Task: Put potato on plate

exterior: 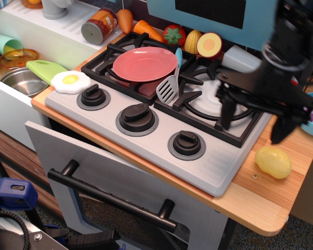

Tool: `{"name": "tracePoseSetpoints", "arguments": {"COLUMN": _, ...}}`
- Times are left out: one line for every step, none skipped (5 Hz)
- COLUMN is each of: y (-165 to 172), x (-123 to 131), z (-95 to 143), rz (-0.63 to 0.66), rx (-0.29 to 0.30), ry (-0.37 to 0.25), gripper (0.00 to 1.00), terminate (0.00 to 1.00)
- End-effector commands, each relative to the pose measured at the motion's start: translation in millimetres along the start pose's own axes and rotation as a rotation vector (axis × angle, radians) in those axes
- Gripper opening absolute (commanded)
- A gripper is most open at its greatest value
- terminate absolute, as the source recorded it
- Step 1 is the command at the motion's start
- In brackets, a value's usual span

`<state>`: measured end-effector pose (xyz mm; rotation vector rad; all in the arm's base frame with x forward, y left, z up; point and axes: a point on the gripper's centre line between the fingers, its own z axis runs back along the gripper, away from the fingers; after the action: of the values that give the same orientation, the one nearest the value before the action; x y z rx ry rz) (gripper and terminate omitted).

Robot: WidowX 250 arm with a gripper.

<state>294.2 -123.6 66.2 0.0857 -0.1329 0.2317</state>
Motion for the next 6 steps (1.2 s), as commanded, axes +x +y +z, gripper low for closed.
{"name": "tracePoseSetpoints", "arguments": {"y": -33, "x": 1, "z": 1, "rz": 0.097, "rx": -0.042, "ry": -0.043, "gripper": 1.00, "terminate": 0.00}}
{"name": "tracePoseSetpoints", "arguments": {"y": -43, "x": 2, "z": -5, "rz": 0.159, "rx": -0.047, "ry": -0.059, "gripper": 1.00, "terminate": 0.00}}
{"name": "tracePoseSetpoints", "arguments": {"y": -44, "x": 6, "z": -9, "rz": 0.198, "rx": -0.070, "ry": -0.062, "gripper": 1.00, "terminate": 0.00}}
{"name": "tracePoseSetpoints", "arguments": {"y": -38, "x": 11, "z": -14, "rz": 0.212, "rx": -0.106, "ry": -0.039, "gripper": 1.00, "terminate": 0.00}}
{"name": "tracePoseSetpoints", "arguments": {"y": -32, "x": 6, "z": -23, "rz": 0.269, "rx": -0.139, "ry": -0.018, "gripper": 1.00, "terminate": 0.00}}
{"name": "tracePoseSetpoints", "arguments": {"y": -23, "x": -2, "z": -39, "rz": 0.301, "rx": -0.131, "ry": -0.049, "gripper": 1.00, "terminate": 0.00}}
